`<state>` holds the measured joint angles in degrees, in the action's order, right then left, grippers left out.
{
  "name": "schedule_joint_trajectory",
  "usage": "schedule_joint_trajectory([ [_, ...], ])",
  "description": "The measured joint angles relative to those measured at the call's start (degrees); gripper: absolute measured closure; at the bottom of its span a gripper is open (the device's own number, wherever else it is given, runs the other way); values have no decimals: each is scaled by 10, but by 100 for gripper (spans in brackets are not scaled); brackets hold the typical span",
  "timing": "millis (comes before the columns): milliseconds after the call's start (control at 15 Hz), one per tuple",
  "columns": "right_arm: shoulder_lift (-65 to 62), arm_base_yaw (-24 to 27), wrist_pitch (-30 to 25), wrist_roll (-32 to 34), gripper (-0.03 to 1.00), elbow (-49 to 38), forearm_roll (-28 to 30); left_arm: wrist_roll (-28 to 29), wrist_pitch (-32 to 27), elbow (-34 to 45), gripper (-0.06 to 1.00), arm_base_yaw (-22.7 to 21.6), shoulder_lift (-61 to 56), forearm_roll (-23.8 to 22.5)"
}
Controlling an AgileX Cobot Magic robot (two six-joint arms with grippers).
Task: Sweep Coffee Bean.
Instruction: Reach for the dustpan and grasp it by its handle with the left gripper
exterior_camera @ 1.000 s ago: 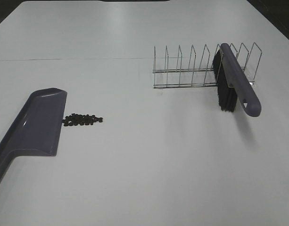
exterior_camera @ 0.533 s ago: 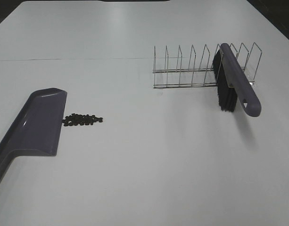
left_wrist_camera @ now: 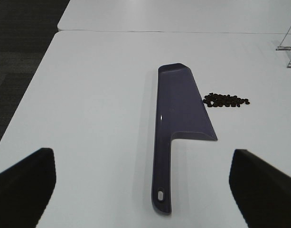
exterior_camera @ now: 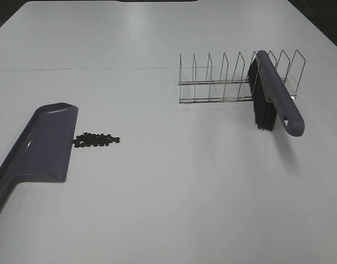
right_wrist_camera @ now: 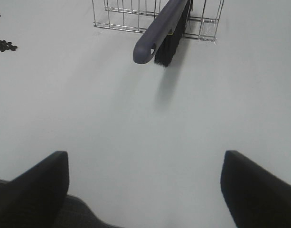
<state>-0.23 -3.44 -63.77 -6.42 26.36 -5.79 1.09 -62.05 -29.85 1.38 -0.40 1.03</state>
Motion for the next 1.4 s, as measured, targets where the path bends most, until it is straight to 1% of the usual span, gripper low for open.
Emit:
schedule_joint_trajectory([
  [1400, 0, 0, 0, 0, 21, 0, 0, 0, 0, 0, 4, 0, 0, 0],
])
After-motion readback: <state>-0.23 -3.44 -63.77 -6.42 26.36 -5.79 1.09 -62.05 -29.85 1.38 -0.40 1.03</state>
